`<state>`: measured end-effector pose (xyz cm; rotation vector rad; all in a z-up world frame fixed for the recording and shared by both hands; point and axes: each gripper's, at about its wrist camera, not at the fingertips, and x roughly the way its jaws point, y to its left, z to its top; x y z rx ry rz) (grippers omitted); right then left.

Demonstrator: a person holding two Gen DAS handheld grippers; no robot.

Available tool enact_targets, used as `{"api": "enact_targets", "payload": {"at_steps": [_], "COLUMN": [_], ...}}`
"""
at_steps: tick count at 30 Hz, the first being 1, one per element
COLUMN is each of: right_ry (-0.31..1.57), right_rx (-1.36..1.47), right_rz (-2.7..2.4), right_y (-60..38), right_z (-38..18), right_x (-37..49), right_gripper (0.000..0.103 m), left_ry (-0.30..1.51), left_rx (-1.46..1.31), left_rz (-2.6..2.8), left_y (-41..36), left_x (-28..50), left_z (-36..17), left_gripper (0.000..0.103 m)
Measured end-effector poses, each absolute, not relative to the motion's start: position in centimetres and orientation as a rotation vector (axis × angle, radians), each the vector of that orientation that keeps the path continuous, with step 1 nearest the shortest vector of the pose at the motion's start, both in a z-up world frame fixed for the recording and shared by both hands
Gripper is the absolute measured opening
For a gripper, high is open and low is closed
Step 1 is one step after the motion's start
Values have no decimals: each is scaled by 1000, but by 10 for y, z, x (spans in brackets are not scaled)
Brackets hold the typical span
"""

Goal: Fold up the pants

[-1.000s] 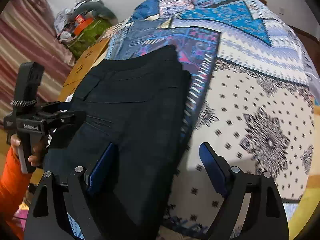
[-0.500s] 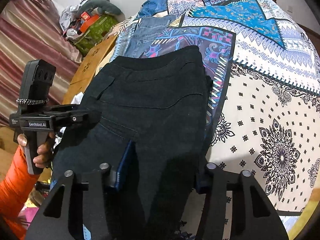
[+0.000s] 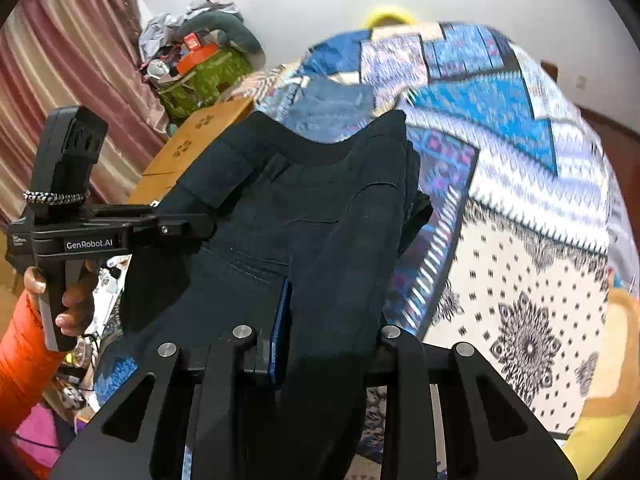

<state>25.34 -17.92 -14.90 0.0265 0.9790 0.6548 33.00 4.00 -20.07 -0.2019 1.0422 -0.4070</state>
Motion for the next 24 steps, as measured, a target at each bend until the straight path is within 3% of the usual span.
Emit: {"api": "enact_targets", "payload": {"at_steps": [13, 24], "right_ry": [792, 781], "right_rx": [31, 37], "right_rz": [700, 713], "right_y": [-122, -65], "right_z": [-99, -127], "right_x": [320, 403], "right_gripper": [23, 23], "left_ry": [791, 785], "left_rx": [-140, -149], "left_rz": [-273, -156], "left_y": [98, 152], "left_x": [365, 459], "left_z": [-119, -150], "left_gripper": [25, 25]}}
